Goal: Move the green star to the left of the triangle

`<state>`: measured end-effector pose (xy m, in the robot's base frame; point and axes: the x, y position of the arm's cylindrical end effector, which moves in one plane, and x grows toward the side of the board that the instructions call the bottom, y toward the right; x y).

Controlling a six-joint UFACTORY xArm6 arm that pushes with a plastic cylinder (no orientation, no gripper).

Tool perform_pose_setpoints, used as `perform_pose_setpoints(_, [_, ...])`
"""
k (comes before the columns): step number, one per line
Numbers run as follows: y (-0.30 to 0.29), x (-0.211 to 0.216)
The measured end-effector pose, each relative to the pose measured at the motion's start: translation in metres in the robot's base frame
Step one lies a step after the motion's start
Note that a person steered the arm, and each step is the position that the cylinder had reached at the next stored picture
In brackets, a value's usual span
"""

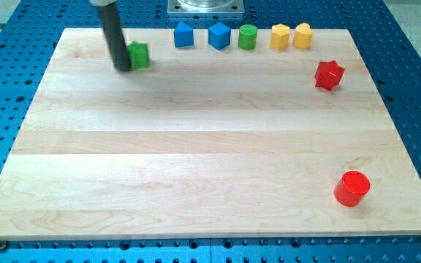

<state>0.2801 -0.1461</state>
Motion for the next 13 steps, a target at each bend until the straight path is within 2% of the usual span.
perform_pose_setpoints(1, [-0.05, 0.008])
perform_pose_setpoints(2, [-0.016, 0.031])
perform_pose_setpoints(3, [0.02, 0.019])
perform_pose_setpoints(5, [0.026, -0.023])
perform_pose_setpoints(6, [0.02, 0.007])
perform_pose_setpoints(7, [0.057, -0.001])
perform_pose_setpoints(8, [0.066, -0.022])
perform_pose_setpoints(13, [0.044, -0.034])
